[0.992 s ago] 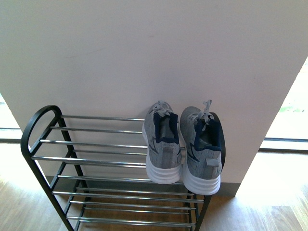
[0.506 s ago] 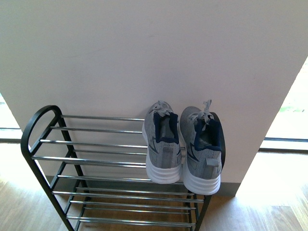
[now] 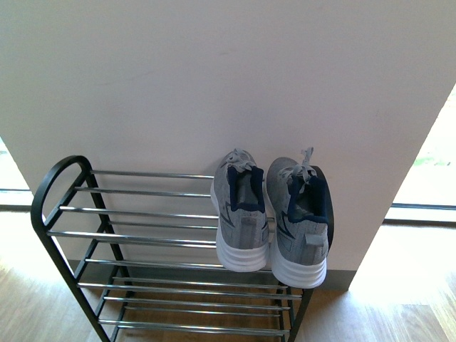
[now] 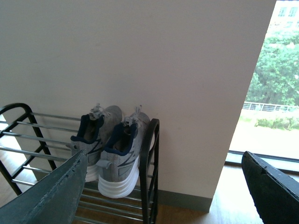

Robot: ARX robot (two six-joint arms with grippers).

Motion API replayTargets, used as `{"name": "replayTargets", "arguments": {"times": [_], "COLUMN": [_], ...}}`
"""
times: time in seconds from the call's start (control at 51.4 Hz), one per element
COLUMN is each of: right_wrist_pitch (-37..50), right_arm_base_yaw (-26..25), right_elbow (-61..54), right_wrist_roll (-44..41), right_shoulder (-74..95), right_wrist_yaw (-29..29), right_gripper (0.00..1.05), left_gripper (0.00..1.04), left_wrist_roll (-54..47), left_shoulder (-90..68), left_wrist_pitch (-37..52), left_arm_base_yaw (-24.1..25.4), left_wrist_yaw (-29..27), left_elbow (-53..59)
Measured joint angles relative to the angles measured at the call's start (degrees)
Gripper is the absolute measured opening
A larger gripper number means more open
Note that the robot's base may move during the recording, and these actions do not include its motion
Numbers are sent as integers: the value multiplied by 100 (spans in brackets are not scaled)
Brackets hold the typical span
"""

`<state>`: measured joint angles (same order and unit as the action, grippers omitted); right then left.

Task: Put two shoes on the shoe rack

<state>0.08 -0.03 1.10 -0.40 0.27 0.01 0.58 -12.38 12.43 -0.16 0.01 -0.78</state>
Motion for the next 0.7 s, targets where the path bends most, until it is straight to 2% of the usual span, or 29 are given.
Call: {"name": "replayTargets", "arguments": {"times": [0.195,0.272,0.564,0.7], "right_wrist_pitch": [0,0,0,0], "right_arm_base_yaw": [0,0,0,0], "right_elbow": [0,0,0,0], "right_wrist_roll": [0,0,0,0], "right_shoulder": [0,0,0,0], "right_wrist_yaw": [0,2,0,0], "right_gripper": [95,95,95,95], "left_gripper": [1,1,1,24], "left_wrist_roll": [0,0,-2,0], "left_shoulder": [289,997,1143,1143], "left_wrist_pitch": [-291,-1174,-1246,-1246], "left_arm_base_yaw": [0,0,4,4], "left_wrist_yaw": [0,0,-2,-2], "left_elbow": [-2,-2,-2,-2]}}
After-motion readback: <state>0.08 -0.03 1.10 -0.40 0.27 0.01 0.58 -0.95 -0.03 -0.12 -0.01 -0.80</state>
